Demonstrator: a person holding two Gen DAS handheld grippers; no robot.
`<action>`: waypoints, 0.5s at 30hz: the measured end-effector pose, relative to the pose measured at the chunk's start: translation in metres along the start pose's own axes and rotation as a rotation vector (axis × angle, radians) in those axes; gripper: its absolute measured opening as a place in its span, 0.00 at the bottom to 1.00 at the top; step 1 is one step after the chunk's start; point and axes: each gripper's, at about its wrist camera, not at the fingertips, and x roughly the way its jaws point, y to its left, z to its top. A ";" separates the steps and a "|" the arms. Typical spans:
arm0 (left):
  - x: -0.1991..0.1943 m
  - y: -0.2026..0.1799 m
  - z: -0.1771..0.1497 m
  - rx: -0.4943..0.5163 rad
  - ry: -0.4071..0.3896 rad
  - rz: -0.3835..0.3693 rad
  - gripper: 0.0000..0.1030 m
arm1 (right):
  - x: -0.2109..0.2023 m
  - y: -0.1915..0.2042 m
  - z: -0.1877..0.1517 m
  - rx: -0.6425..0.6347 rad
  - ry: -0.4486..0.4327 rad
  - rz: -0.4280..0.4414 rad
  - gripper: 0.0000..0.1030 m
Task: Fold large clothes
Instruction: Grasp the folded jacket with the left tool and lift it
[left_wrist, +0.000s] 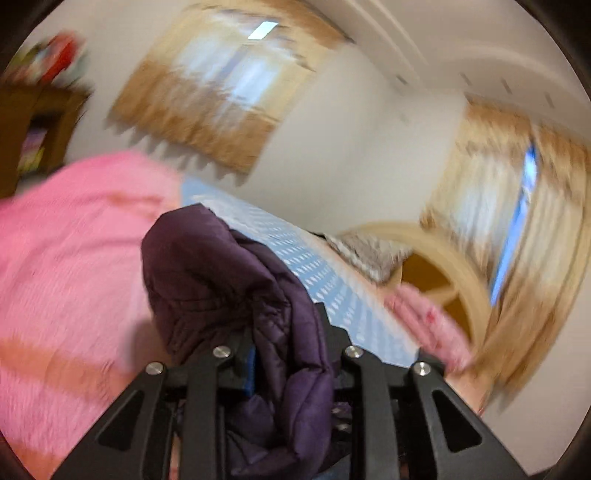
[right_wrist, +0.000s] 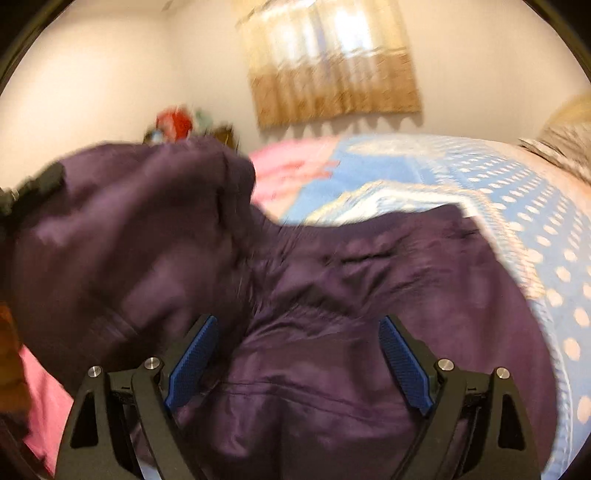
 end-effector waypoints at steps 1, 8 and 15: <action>0.008 -0.010 0.000 0.037 0.012 -0.005 0.24 | -0.009 -0.013 0.001 0.046 -0.022 -0.010 0.86; 0.082 -0.085 -0.034 0.403 0.117 -0.006 0.25 | -0.056 -0.119 0.035 0.306 -0.063 0.154 0.86; 0.095 -0.106 -0.069 0.634 0.140 0.027 0.27 | 0.000 -0.122 0.087 0.349 0.246 0.438 0.89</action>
